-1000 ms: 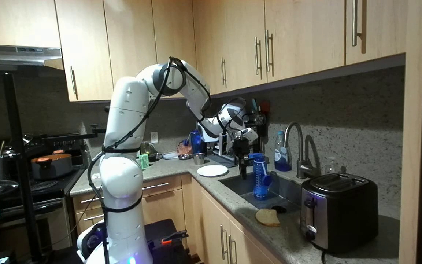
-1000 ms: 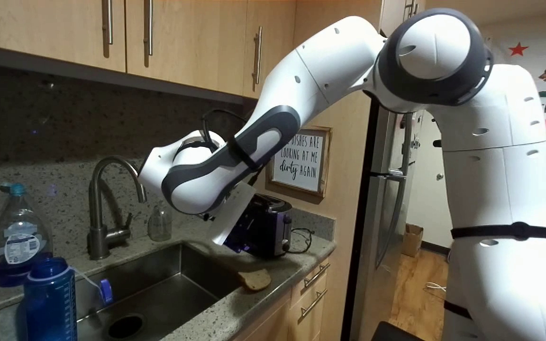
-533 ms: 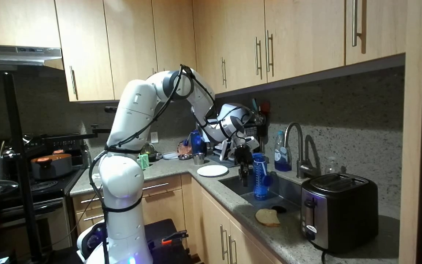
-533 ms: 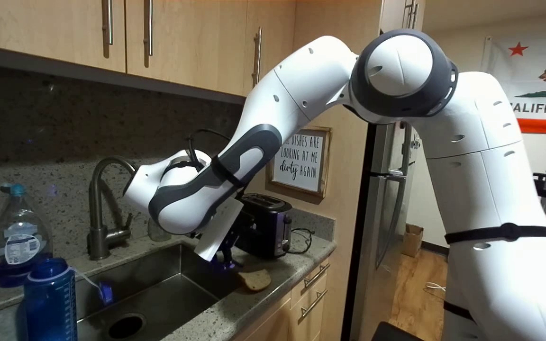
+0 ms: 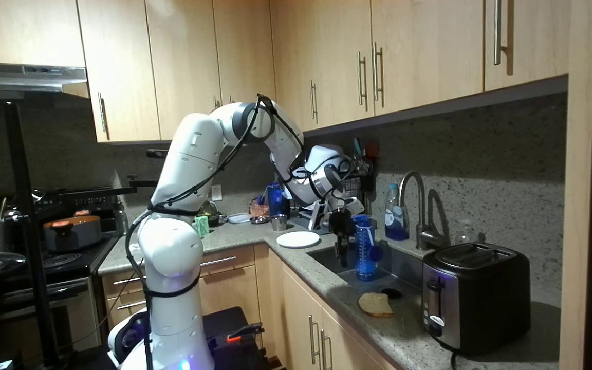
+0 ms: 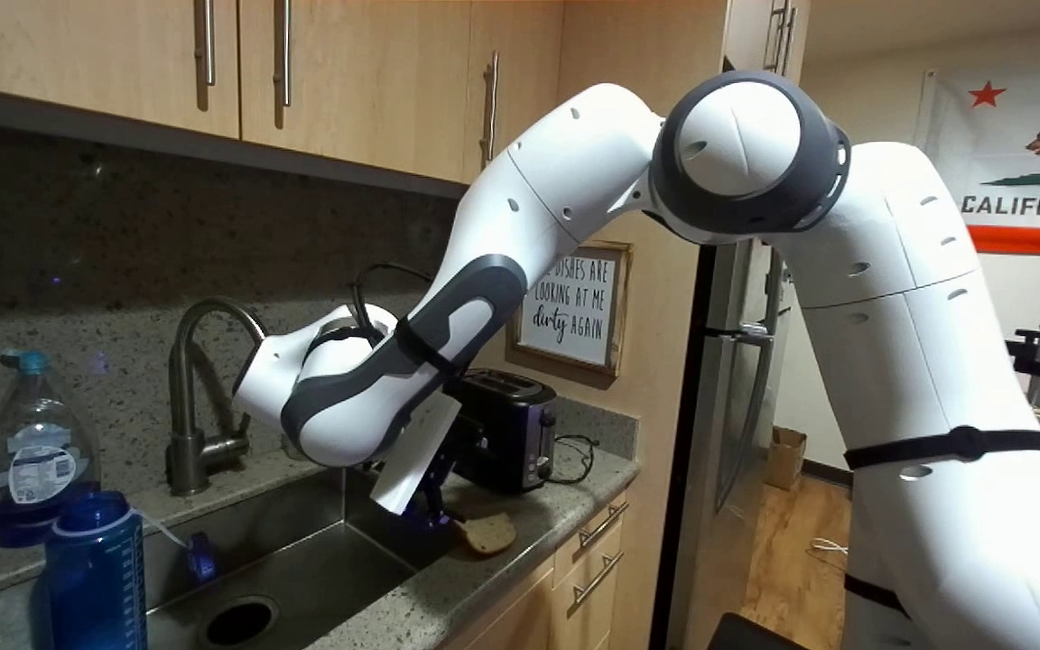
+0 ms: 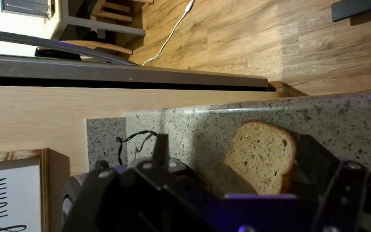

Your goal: Put the slice of bread in the toaster, push the lever on the toaster down

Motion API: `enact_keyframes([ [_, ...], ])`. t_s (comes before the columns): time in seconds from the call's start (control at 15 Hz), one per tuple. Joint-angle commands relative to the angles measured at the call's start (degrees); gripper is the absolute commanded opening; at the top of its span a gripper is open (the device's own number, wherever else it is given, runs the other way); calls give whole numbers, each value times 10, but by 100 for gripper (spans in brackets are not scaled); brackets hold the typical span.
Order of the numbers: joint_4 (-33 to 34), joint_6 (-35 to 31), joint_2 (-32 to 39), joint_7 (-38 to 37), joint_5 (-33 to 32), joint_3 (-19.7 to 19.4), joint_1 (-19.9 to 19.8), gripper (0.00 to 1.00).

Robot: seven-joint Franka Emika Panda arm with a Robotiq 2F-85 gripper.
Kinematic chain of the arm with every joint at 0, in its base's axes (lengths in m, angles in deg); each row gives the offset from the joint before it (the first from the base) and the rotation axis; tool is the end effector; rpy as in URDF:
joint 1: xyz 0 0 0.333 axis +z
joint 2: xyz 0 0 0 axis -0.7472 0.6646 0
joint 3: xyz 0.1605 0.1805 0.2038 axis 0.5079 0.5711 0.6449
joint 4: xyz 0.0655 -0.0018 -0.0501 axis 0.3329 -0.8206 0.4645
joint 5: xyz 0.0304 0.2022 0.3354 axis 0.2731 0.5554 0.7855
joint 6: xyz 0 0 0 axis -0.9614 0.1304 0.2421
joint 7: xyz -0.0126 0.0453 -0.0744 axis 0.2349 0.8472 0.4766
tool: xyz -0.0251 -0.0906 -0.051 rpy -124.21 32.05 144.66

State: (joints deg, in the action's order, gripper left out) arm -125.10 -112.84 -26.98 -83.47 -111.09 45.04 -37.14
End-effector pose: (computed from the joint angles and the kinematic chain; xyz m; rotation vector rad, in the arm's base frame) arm 0.5381 0.1070 0.2738 2.2033 -0.2356 -0.3392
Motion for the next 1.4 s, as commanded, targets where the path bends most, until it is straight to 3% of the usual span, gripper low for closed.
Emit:
enact_keyframes([
  [0.0,38,-12,54,-11,-14,-20,15,100],
  [0.67,162,-4,174,-14,-25,-60,26,100],
  [1.33,193,-8,215,-27,-16,-82,23,100],
])
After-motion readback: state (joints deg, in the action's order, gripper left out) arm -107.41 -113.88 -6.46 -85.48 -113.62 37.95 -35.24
